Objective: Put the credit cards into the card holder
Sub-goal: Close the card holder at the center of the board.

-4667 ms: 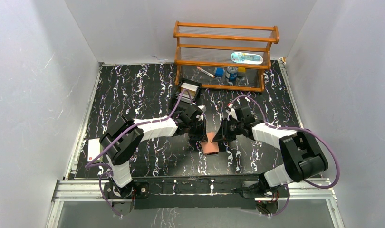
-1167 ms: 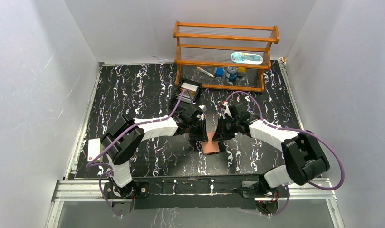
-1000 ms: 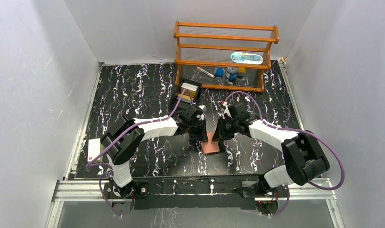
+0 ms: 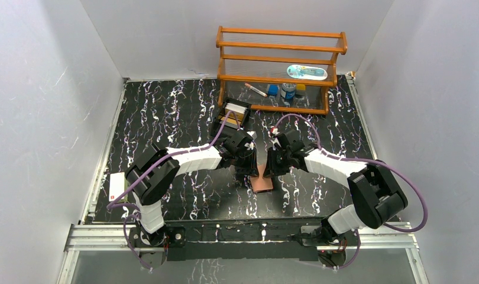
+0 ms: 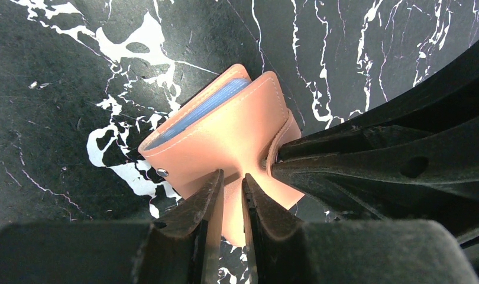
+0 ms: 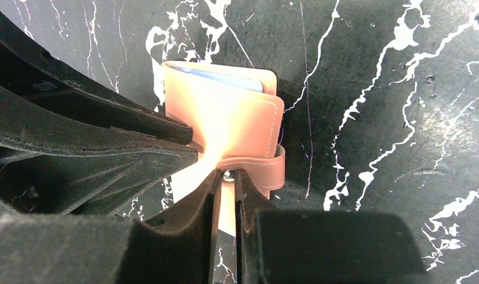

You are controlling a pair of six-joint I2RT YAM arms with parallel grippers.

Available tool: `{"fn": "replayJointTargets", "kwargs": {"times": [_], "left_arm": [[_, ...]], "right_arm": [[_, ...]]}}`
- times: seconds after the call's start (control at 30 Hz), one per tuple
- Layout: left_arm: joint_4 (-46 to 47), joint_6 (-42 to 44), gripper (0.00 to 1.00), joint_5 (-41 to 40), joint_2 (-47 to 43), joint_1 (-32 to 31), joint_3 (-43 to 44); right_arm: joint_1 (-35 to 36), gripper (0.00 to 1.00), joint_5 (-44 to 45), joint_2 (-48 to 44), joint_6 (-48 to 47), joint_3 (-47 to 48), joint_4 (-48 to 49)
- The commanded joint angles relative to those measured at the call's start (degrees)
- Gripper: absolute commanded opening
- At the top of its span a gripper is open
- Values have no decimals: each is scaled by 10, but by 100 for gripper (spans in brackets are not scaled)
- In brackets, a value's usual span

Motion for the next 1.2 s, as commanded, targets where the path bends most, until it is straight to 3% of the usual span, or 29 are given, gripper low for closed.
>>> {"fn": "replayJointTargets", "kwargs": {"times": [0.0, 1.17], "left_arm": [[-24, 4, 18, -18, 23, -4, -8], [-5, -31, 17, -29, -5, -4, -39]], "right_arm": [[20, 21, 7, 15, -4, 22, -3], [104, 14, 161, 113, 8, 62, -93]]}}
